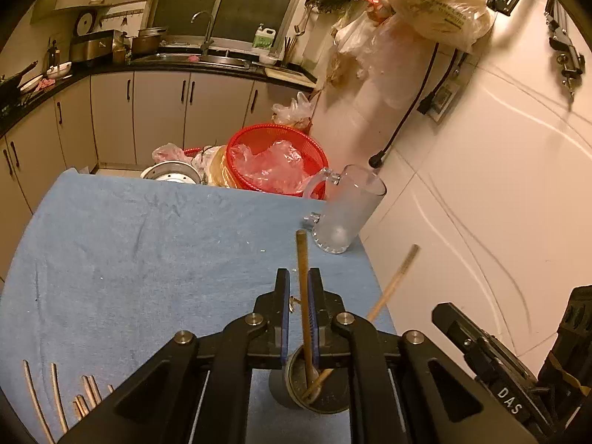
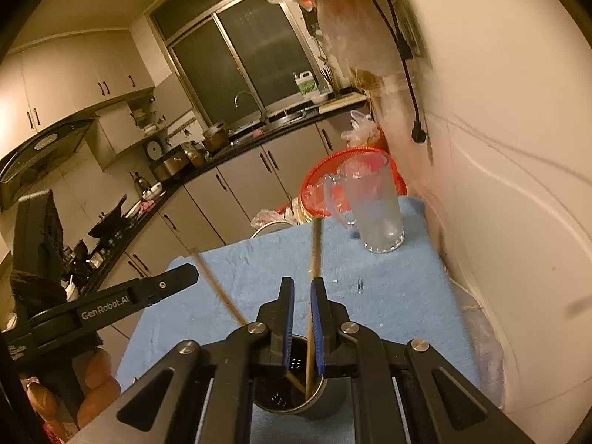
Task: Organize utensils
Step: 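Lower the left chopstick into the cup while the right tool lowers and releases its own, then grasp another chopstick with the left tool while the right tool grasps one too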
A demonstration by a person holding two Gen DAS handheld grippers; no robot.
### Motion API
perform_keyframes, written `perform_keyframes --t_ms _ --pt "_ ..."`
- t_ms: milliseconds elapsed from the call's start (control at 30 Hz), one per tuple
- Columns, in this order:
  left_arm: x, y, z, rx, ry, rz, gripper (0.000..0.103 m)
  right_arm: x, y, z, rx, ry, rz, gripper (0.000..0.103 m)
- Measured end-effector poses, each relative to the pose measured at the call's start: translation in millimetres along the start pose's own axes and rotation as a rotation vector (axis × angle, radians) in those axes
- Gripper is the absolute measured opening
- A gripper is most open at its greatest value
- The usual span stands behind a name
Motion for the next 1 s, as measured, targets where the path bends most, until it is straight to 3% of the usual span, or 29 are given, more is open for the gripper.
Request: perform_keyframes --t_ms 233,333,433,700,1000 --pt "7.1 -3.7 -36.5 -0.042 -0.009 0.001 0.010 18.6 -3.3 -38.9 -0.050 0.039 0.004 0.011" --pt "16.0 -11.7 -56.0 -0.058 -0.002 0.001 0.025 34.2 -13.5 -52.2 -0.056 0.066 0.000 0.013" --pt "26.7 -23.9 -73.1 -0.077 0.029 0.016 0.028 48.4 -30.5 -57.5 -0.039 0.096 -0.005 0.014" --pt "82.5 -78.4 -110.6 -0.076 0.108 0.022 0.028 90.6 -103.2 -33.3 0.109 0.161 -0.034 0.014" --pt "194.5 -149.3 -124.1 0.025 0.219 -0.087 0.028 120.9 -175.7 7.9 0.289 0.186 -0.064 0.014"
Point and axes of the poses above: each gripper's, at about its wrist camera, not at the fingertips, and z roughly the way its jaws point, x to its left, y to its top, the point moved 3 cm from there along z, roughly the way its jaws point, and after that the axes turned 6 degrees about y, right-handed, at the moved point
